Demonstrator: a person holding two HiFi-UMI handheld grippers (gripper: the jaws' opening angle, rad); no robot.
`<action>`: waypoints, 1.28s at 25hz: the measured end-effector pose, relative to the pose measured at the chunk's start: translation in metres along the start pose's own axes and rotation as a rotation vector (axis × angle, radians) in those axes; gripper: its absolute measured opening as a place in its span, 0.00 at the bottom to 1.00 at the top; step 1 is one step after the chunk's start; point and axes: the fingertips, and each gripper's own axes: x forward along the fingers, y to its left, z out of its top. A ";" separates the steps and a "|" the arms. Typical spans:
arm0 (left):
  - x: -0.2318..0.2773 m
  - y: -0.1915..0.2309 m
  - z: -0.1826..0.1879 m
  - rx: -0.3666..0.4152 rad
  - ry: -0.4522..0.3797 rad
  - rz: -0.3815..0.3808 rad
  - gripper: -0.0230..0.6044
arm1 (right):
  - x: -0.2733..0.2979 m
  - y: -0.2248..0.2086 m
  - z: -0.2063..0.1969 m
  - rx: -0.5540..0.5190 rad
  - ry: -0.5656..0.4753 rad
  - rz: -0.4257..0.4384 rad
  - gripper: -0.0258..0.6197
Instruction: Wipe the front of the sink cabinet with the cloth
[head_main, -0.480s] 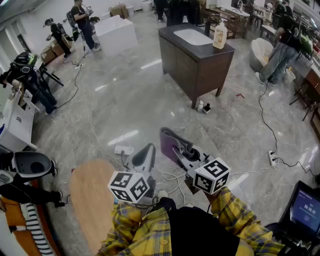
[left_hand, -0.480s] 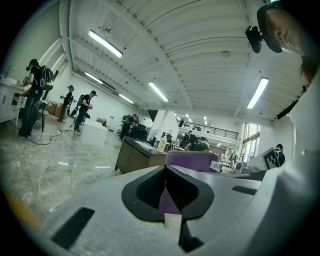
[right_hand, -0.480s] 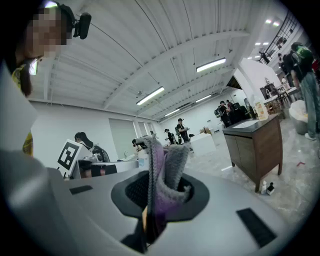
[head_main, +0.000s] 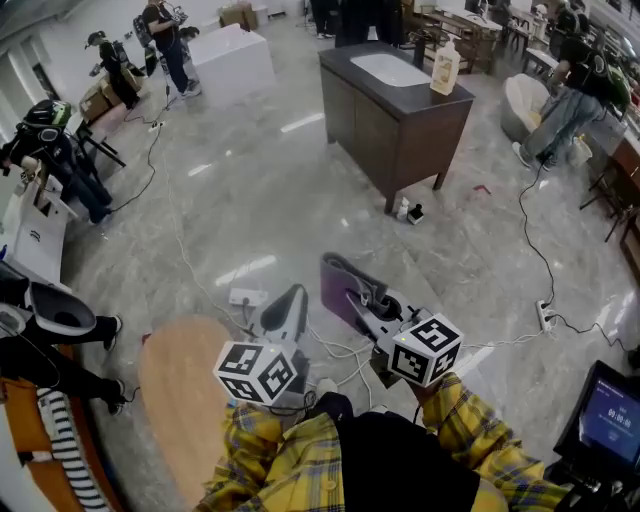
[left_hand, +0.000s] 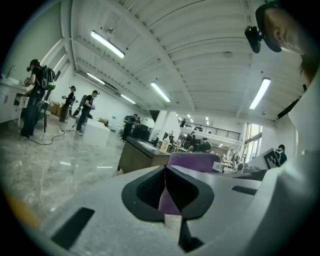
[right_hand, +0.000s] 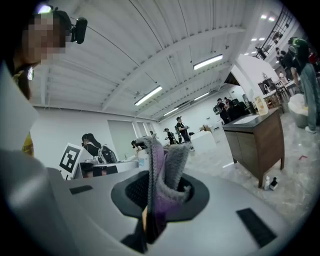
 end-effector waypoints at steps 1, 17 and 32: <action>0.000 0.004 0.002 0.000 0.000 0.002 0.05 | 0.003 0.000 0.001 -0.002 0.001 -0.002 0.11; 0.016 0.101 0.029 0.032 0.008 -0.005 0.05 | 0.098 -0.009 -0.007 0.011 0.013 -0.028 0.11; 0.025 0.173 0.046 0.042 -0.004 -0.013 0.05 | 0.172 -0.014 -0.009 0.008 0.024 -0.055 0.11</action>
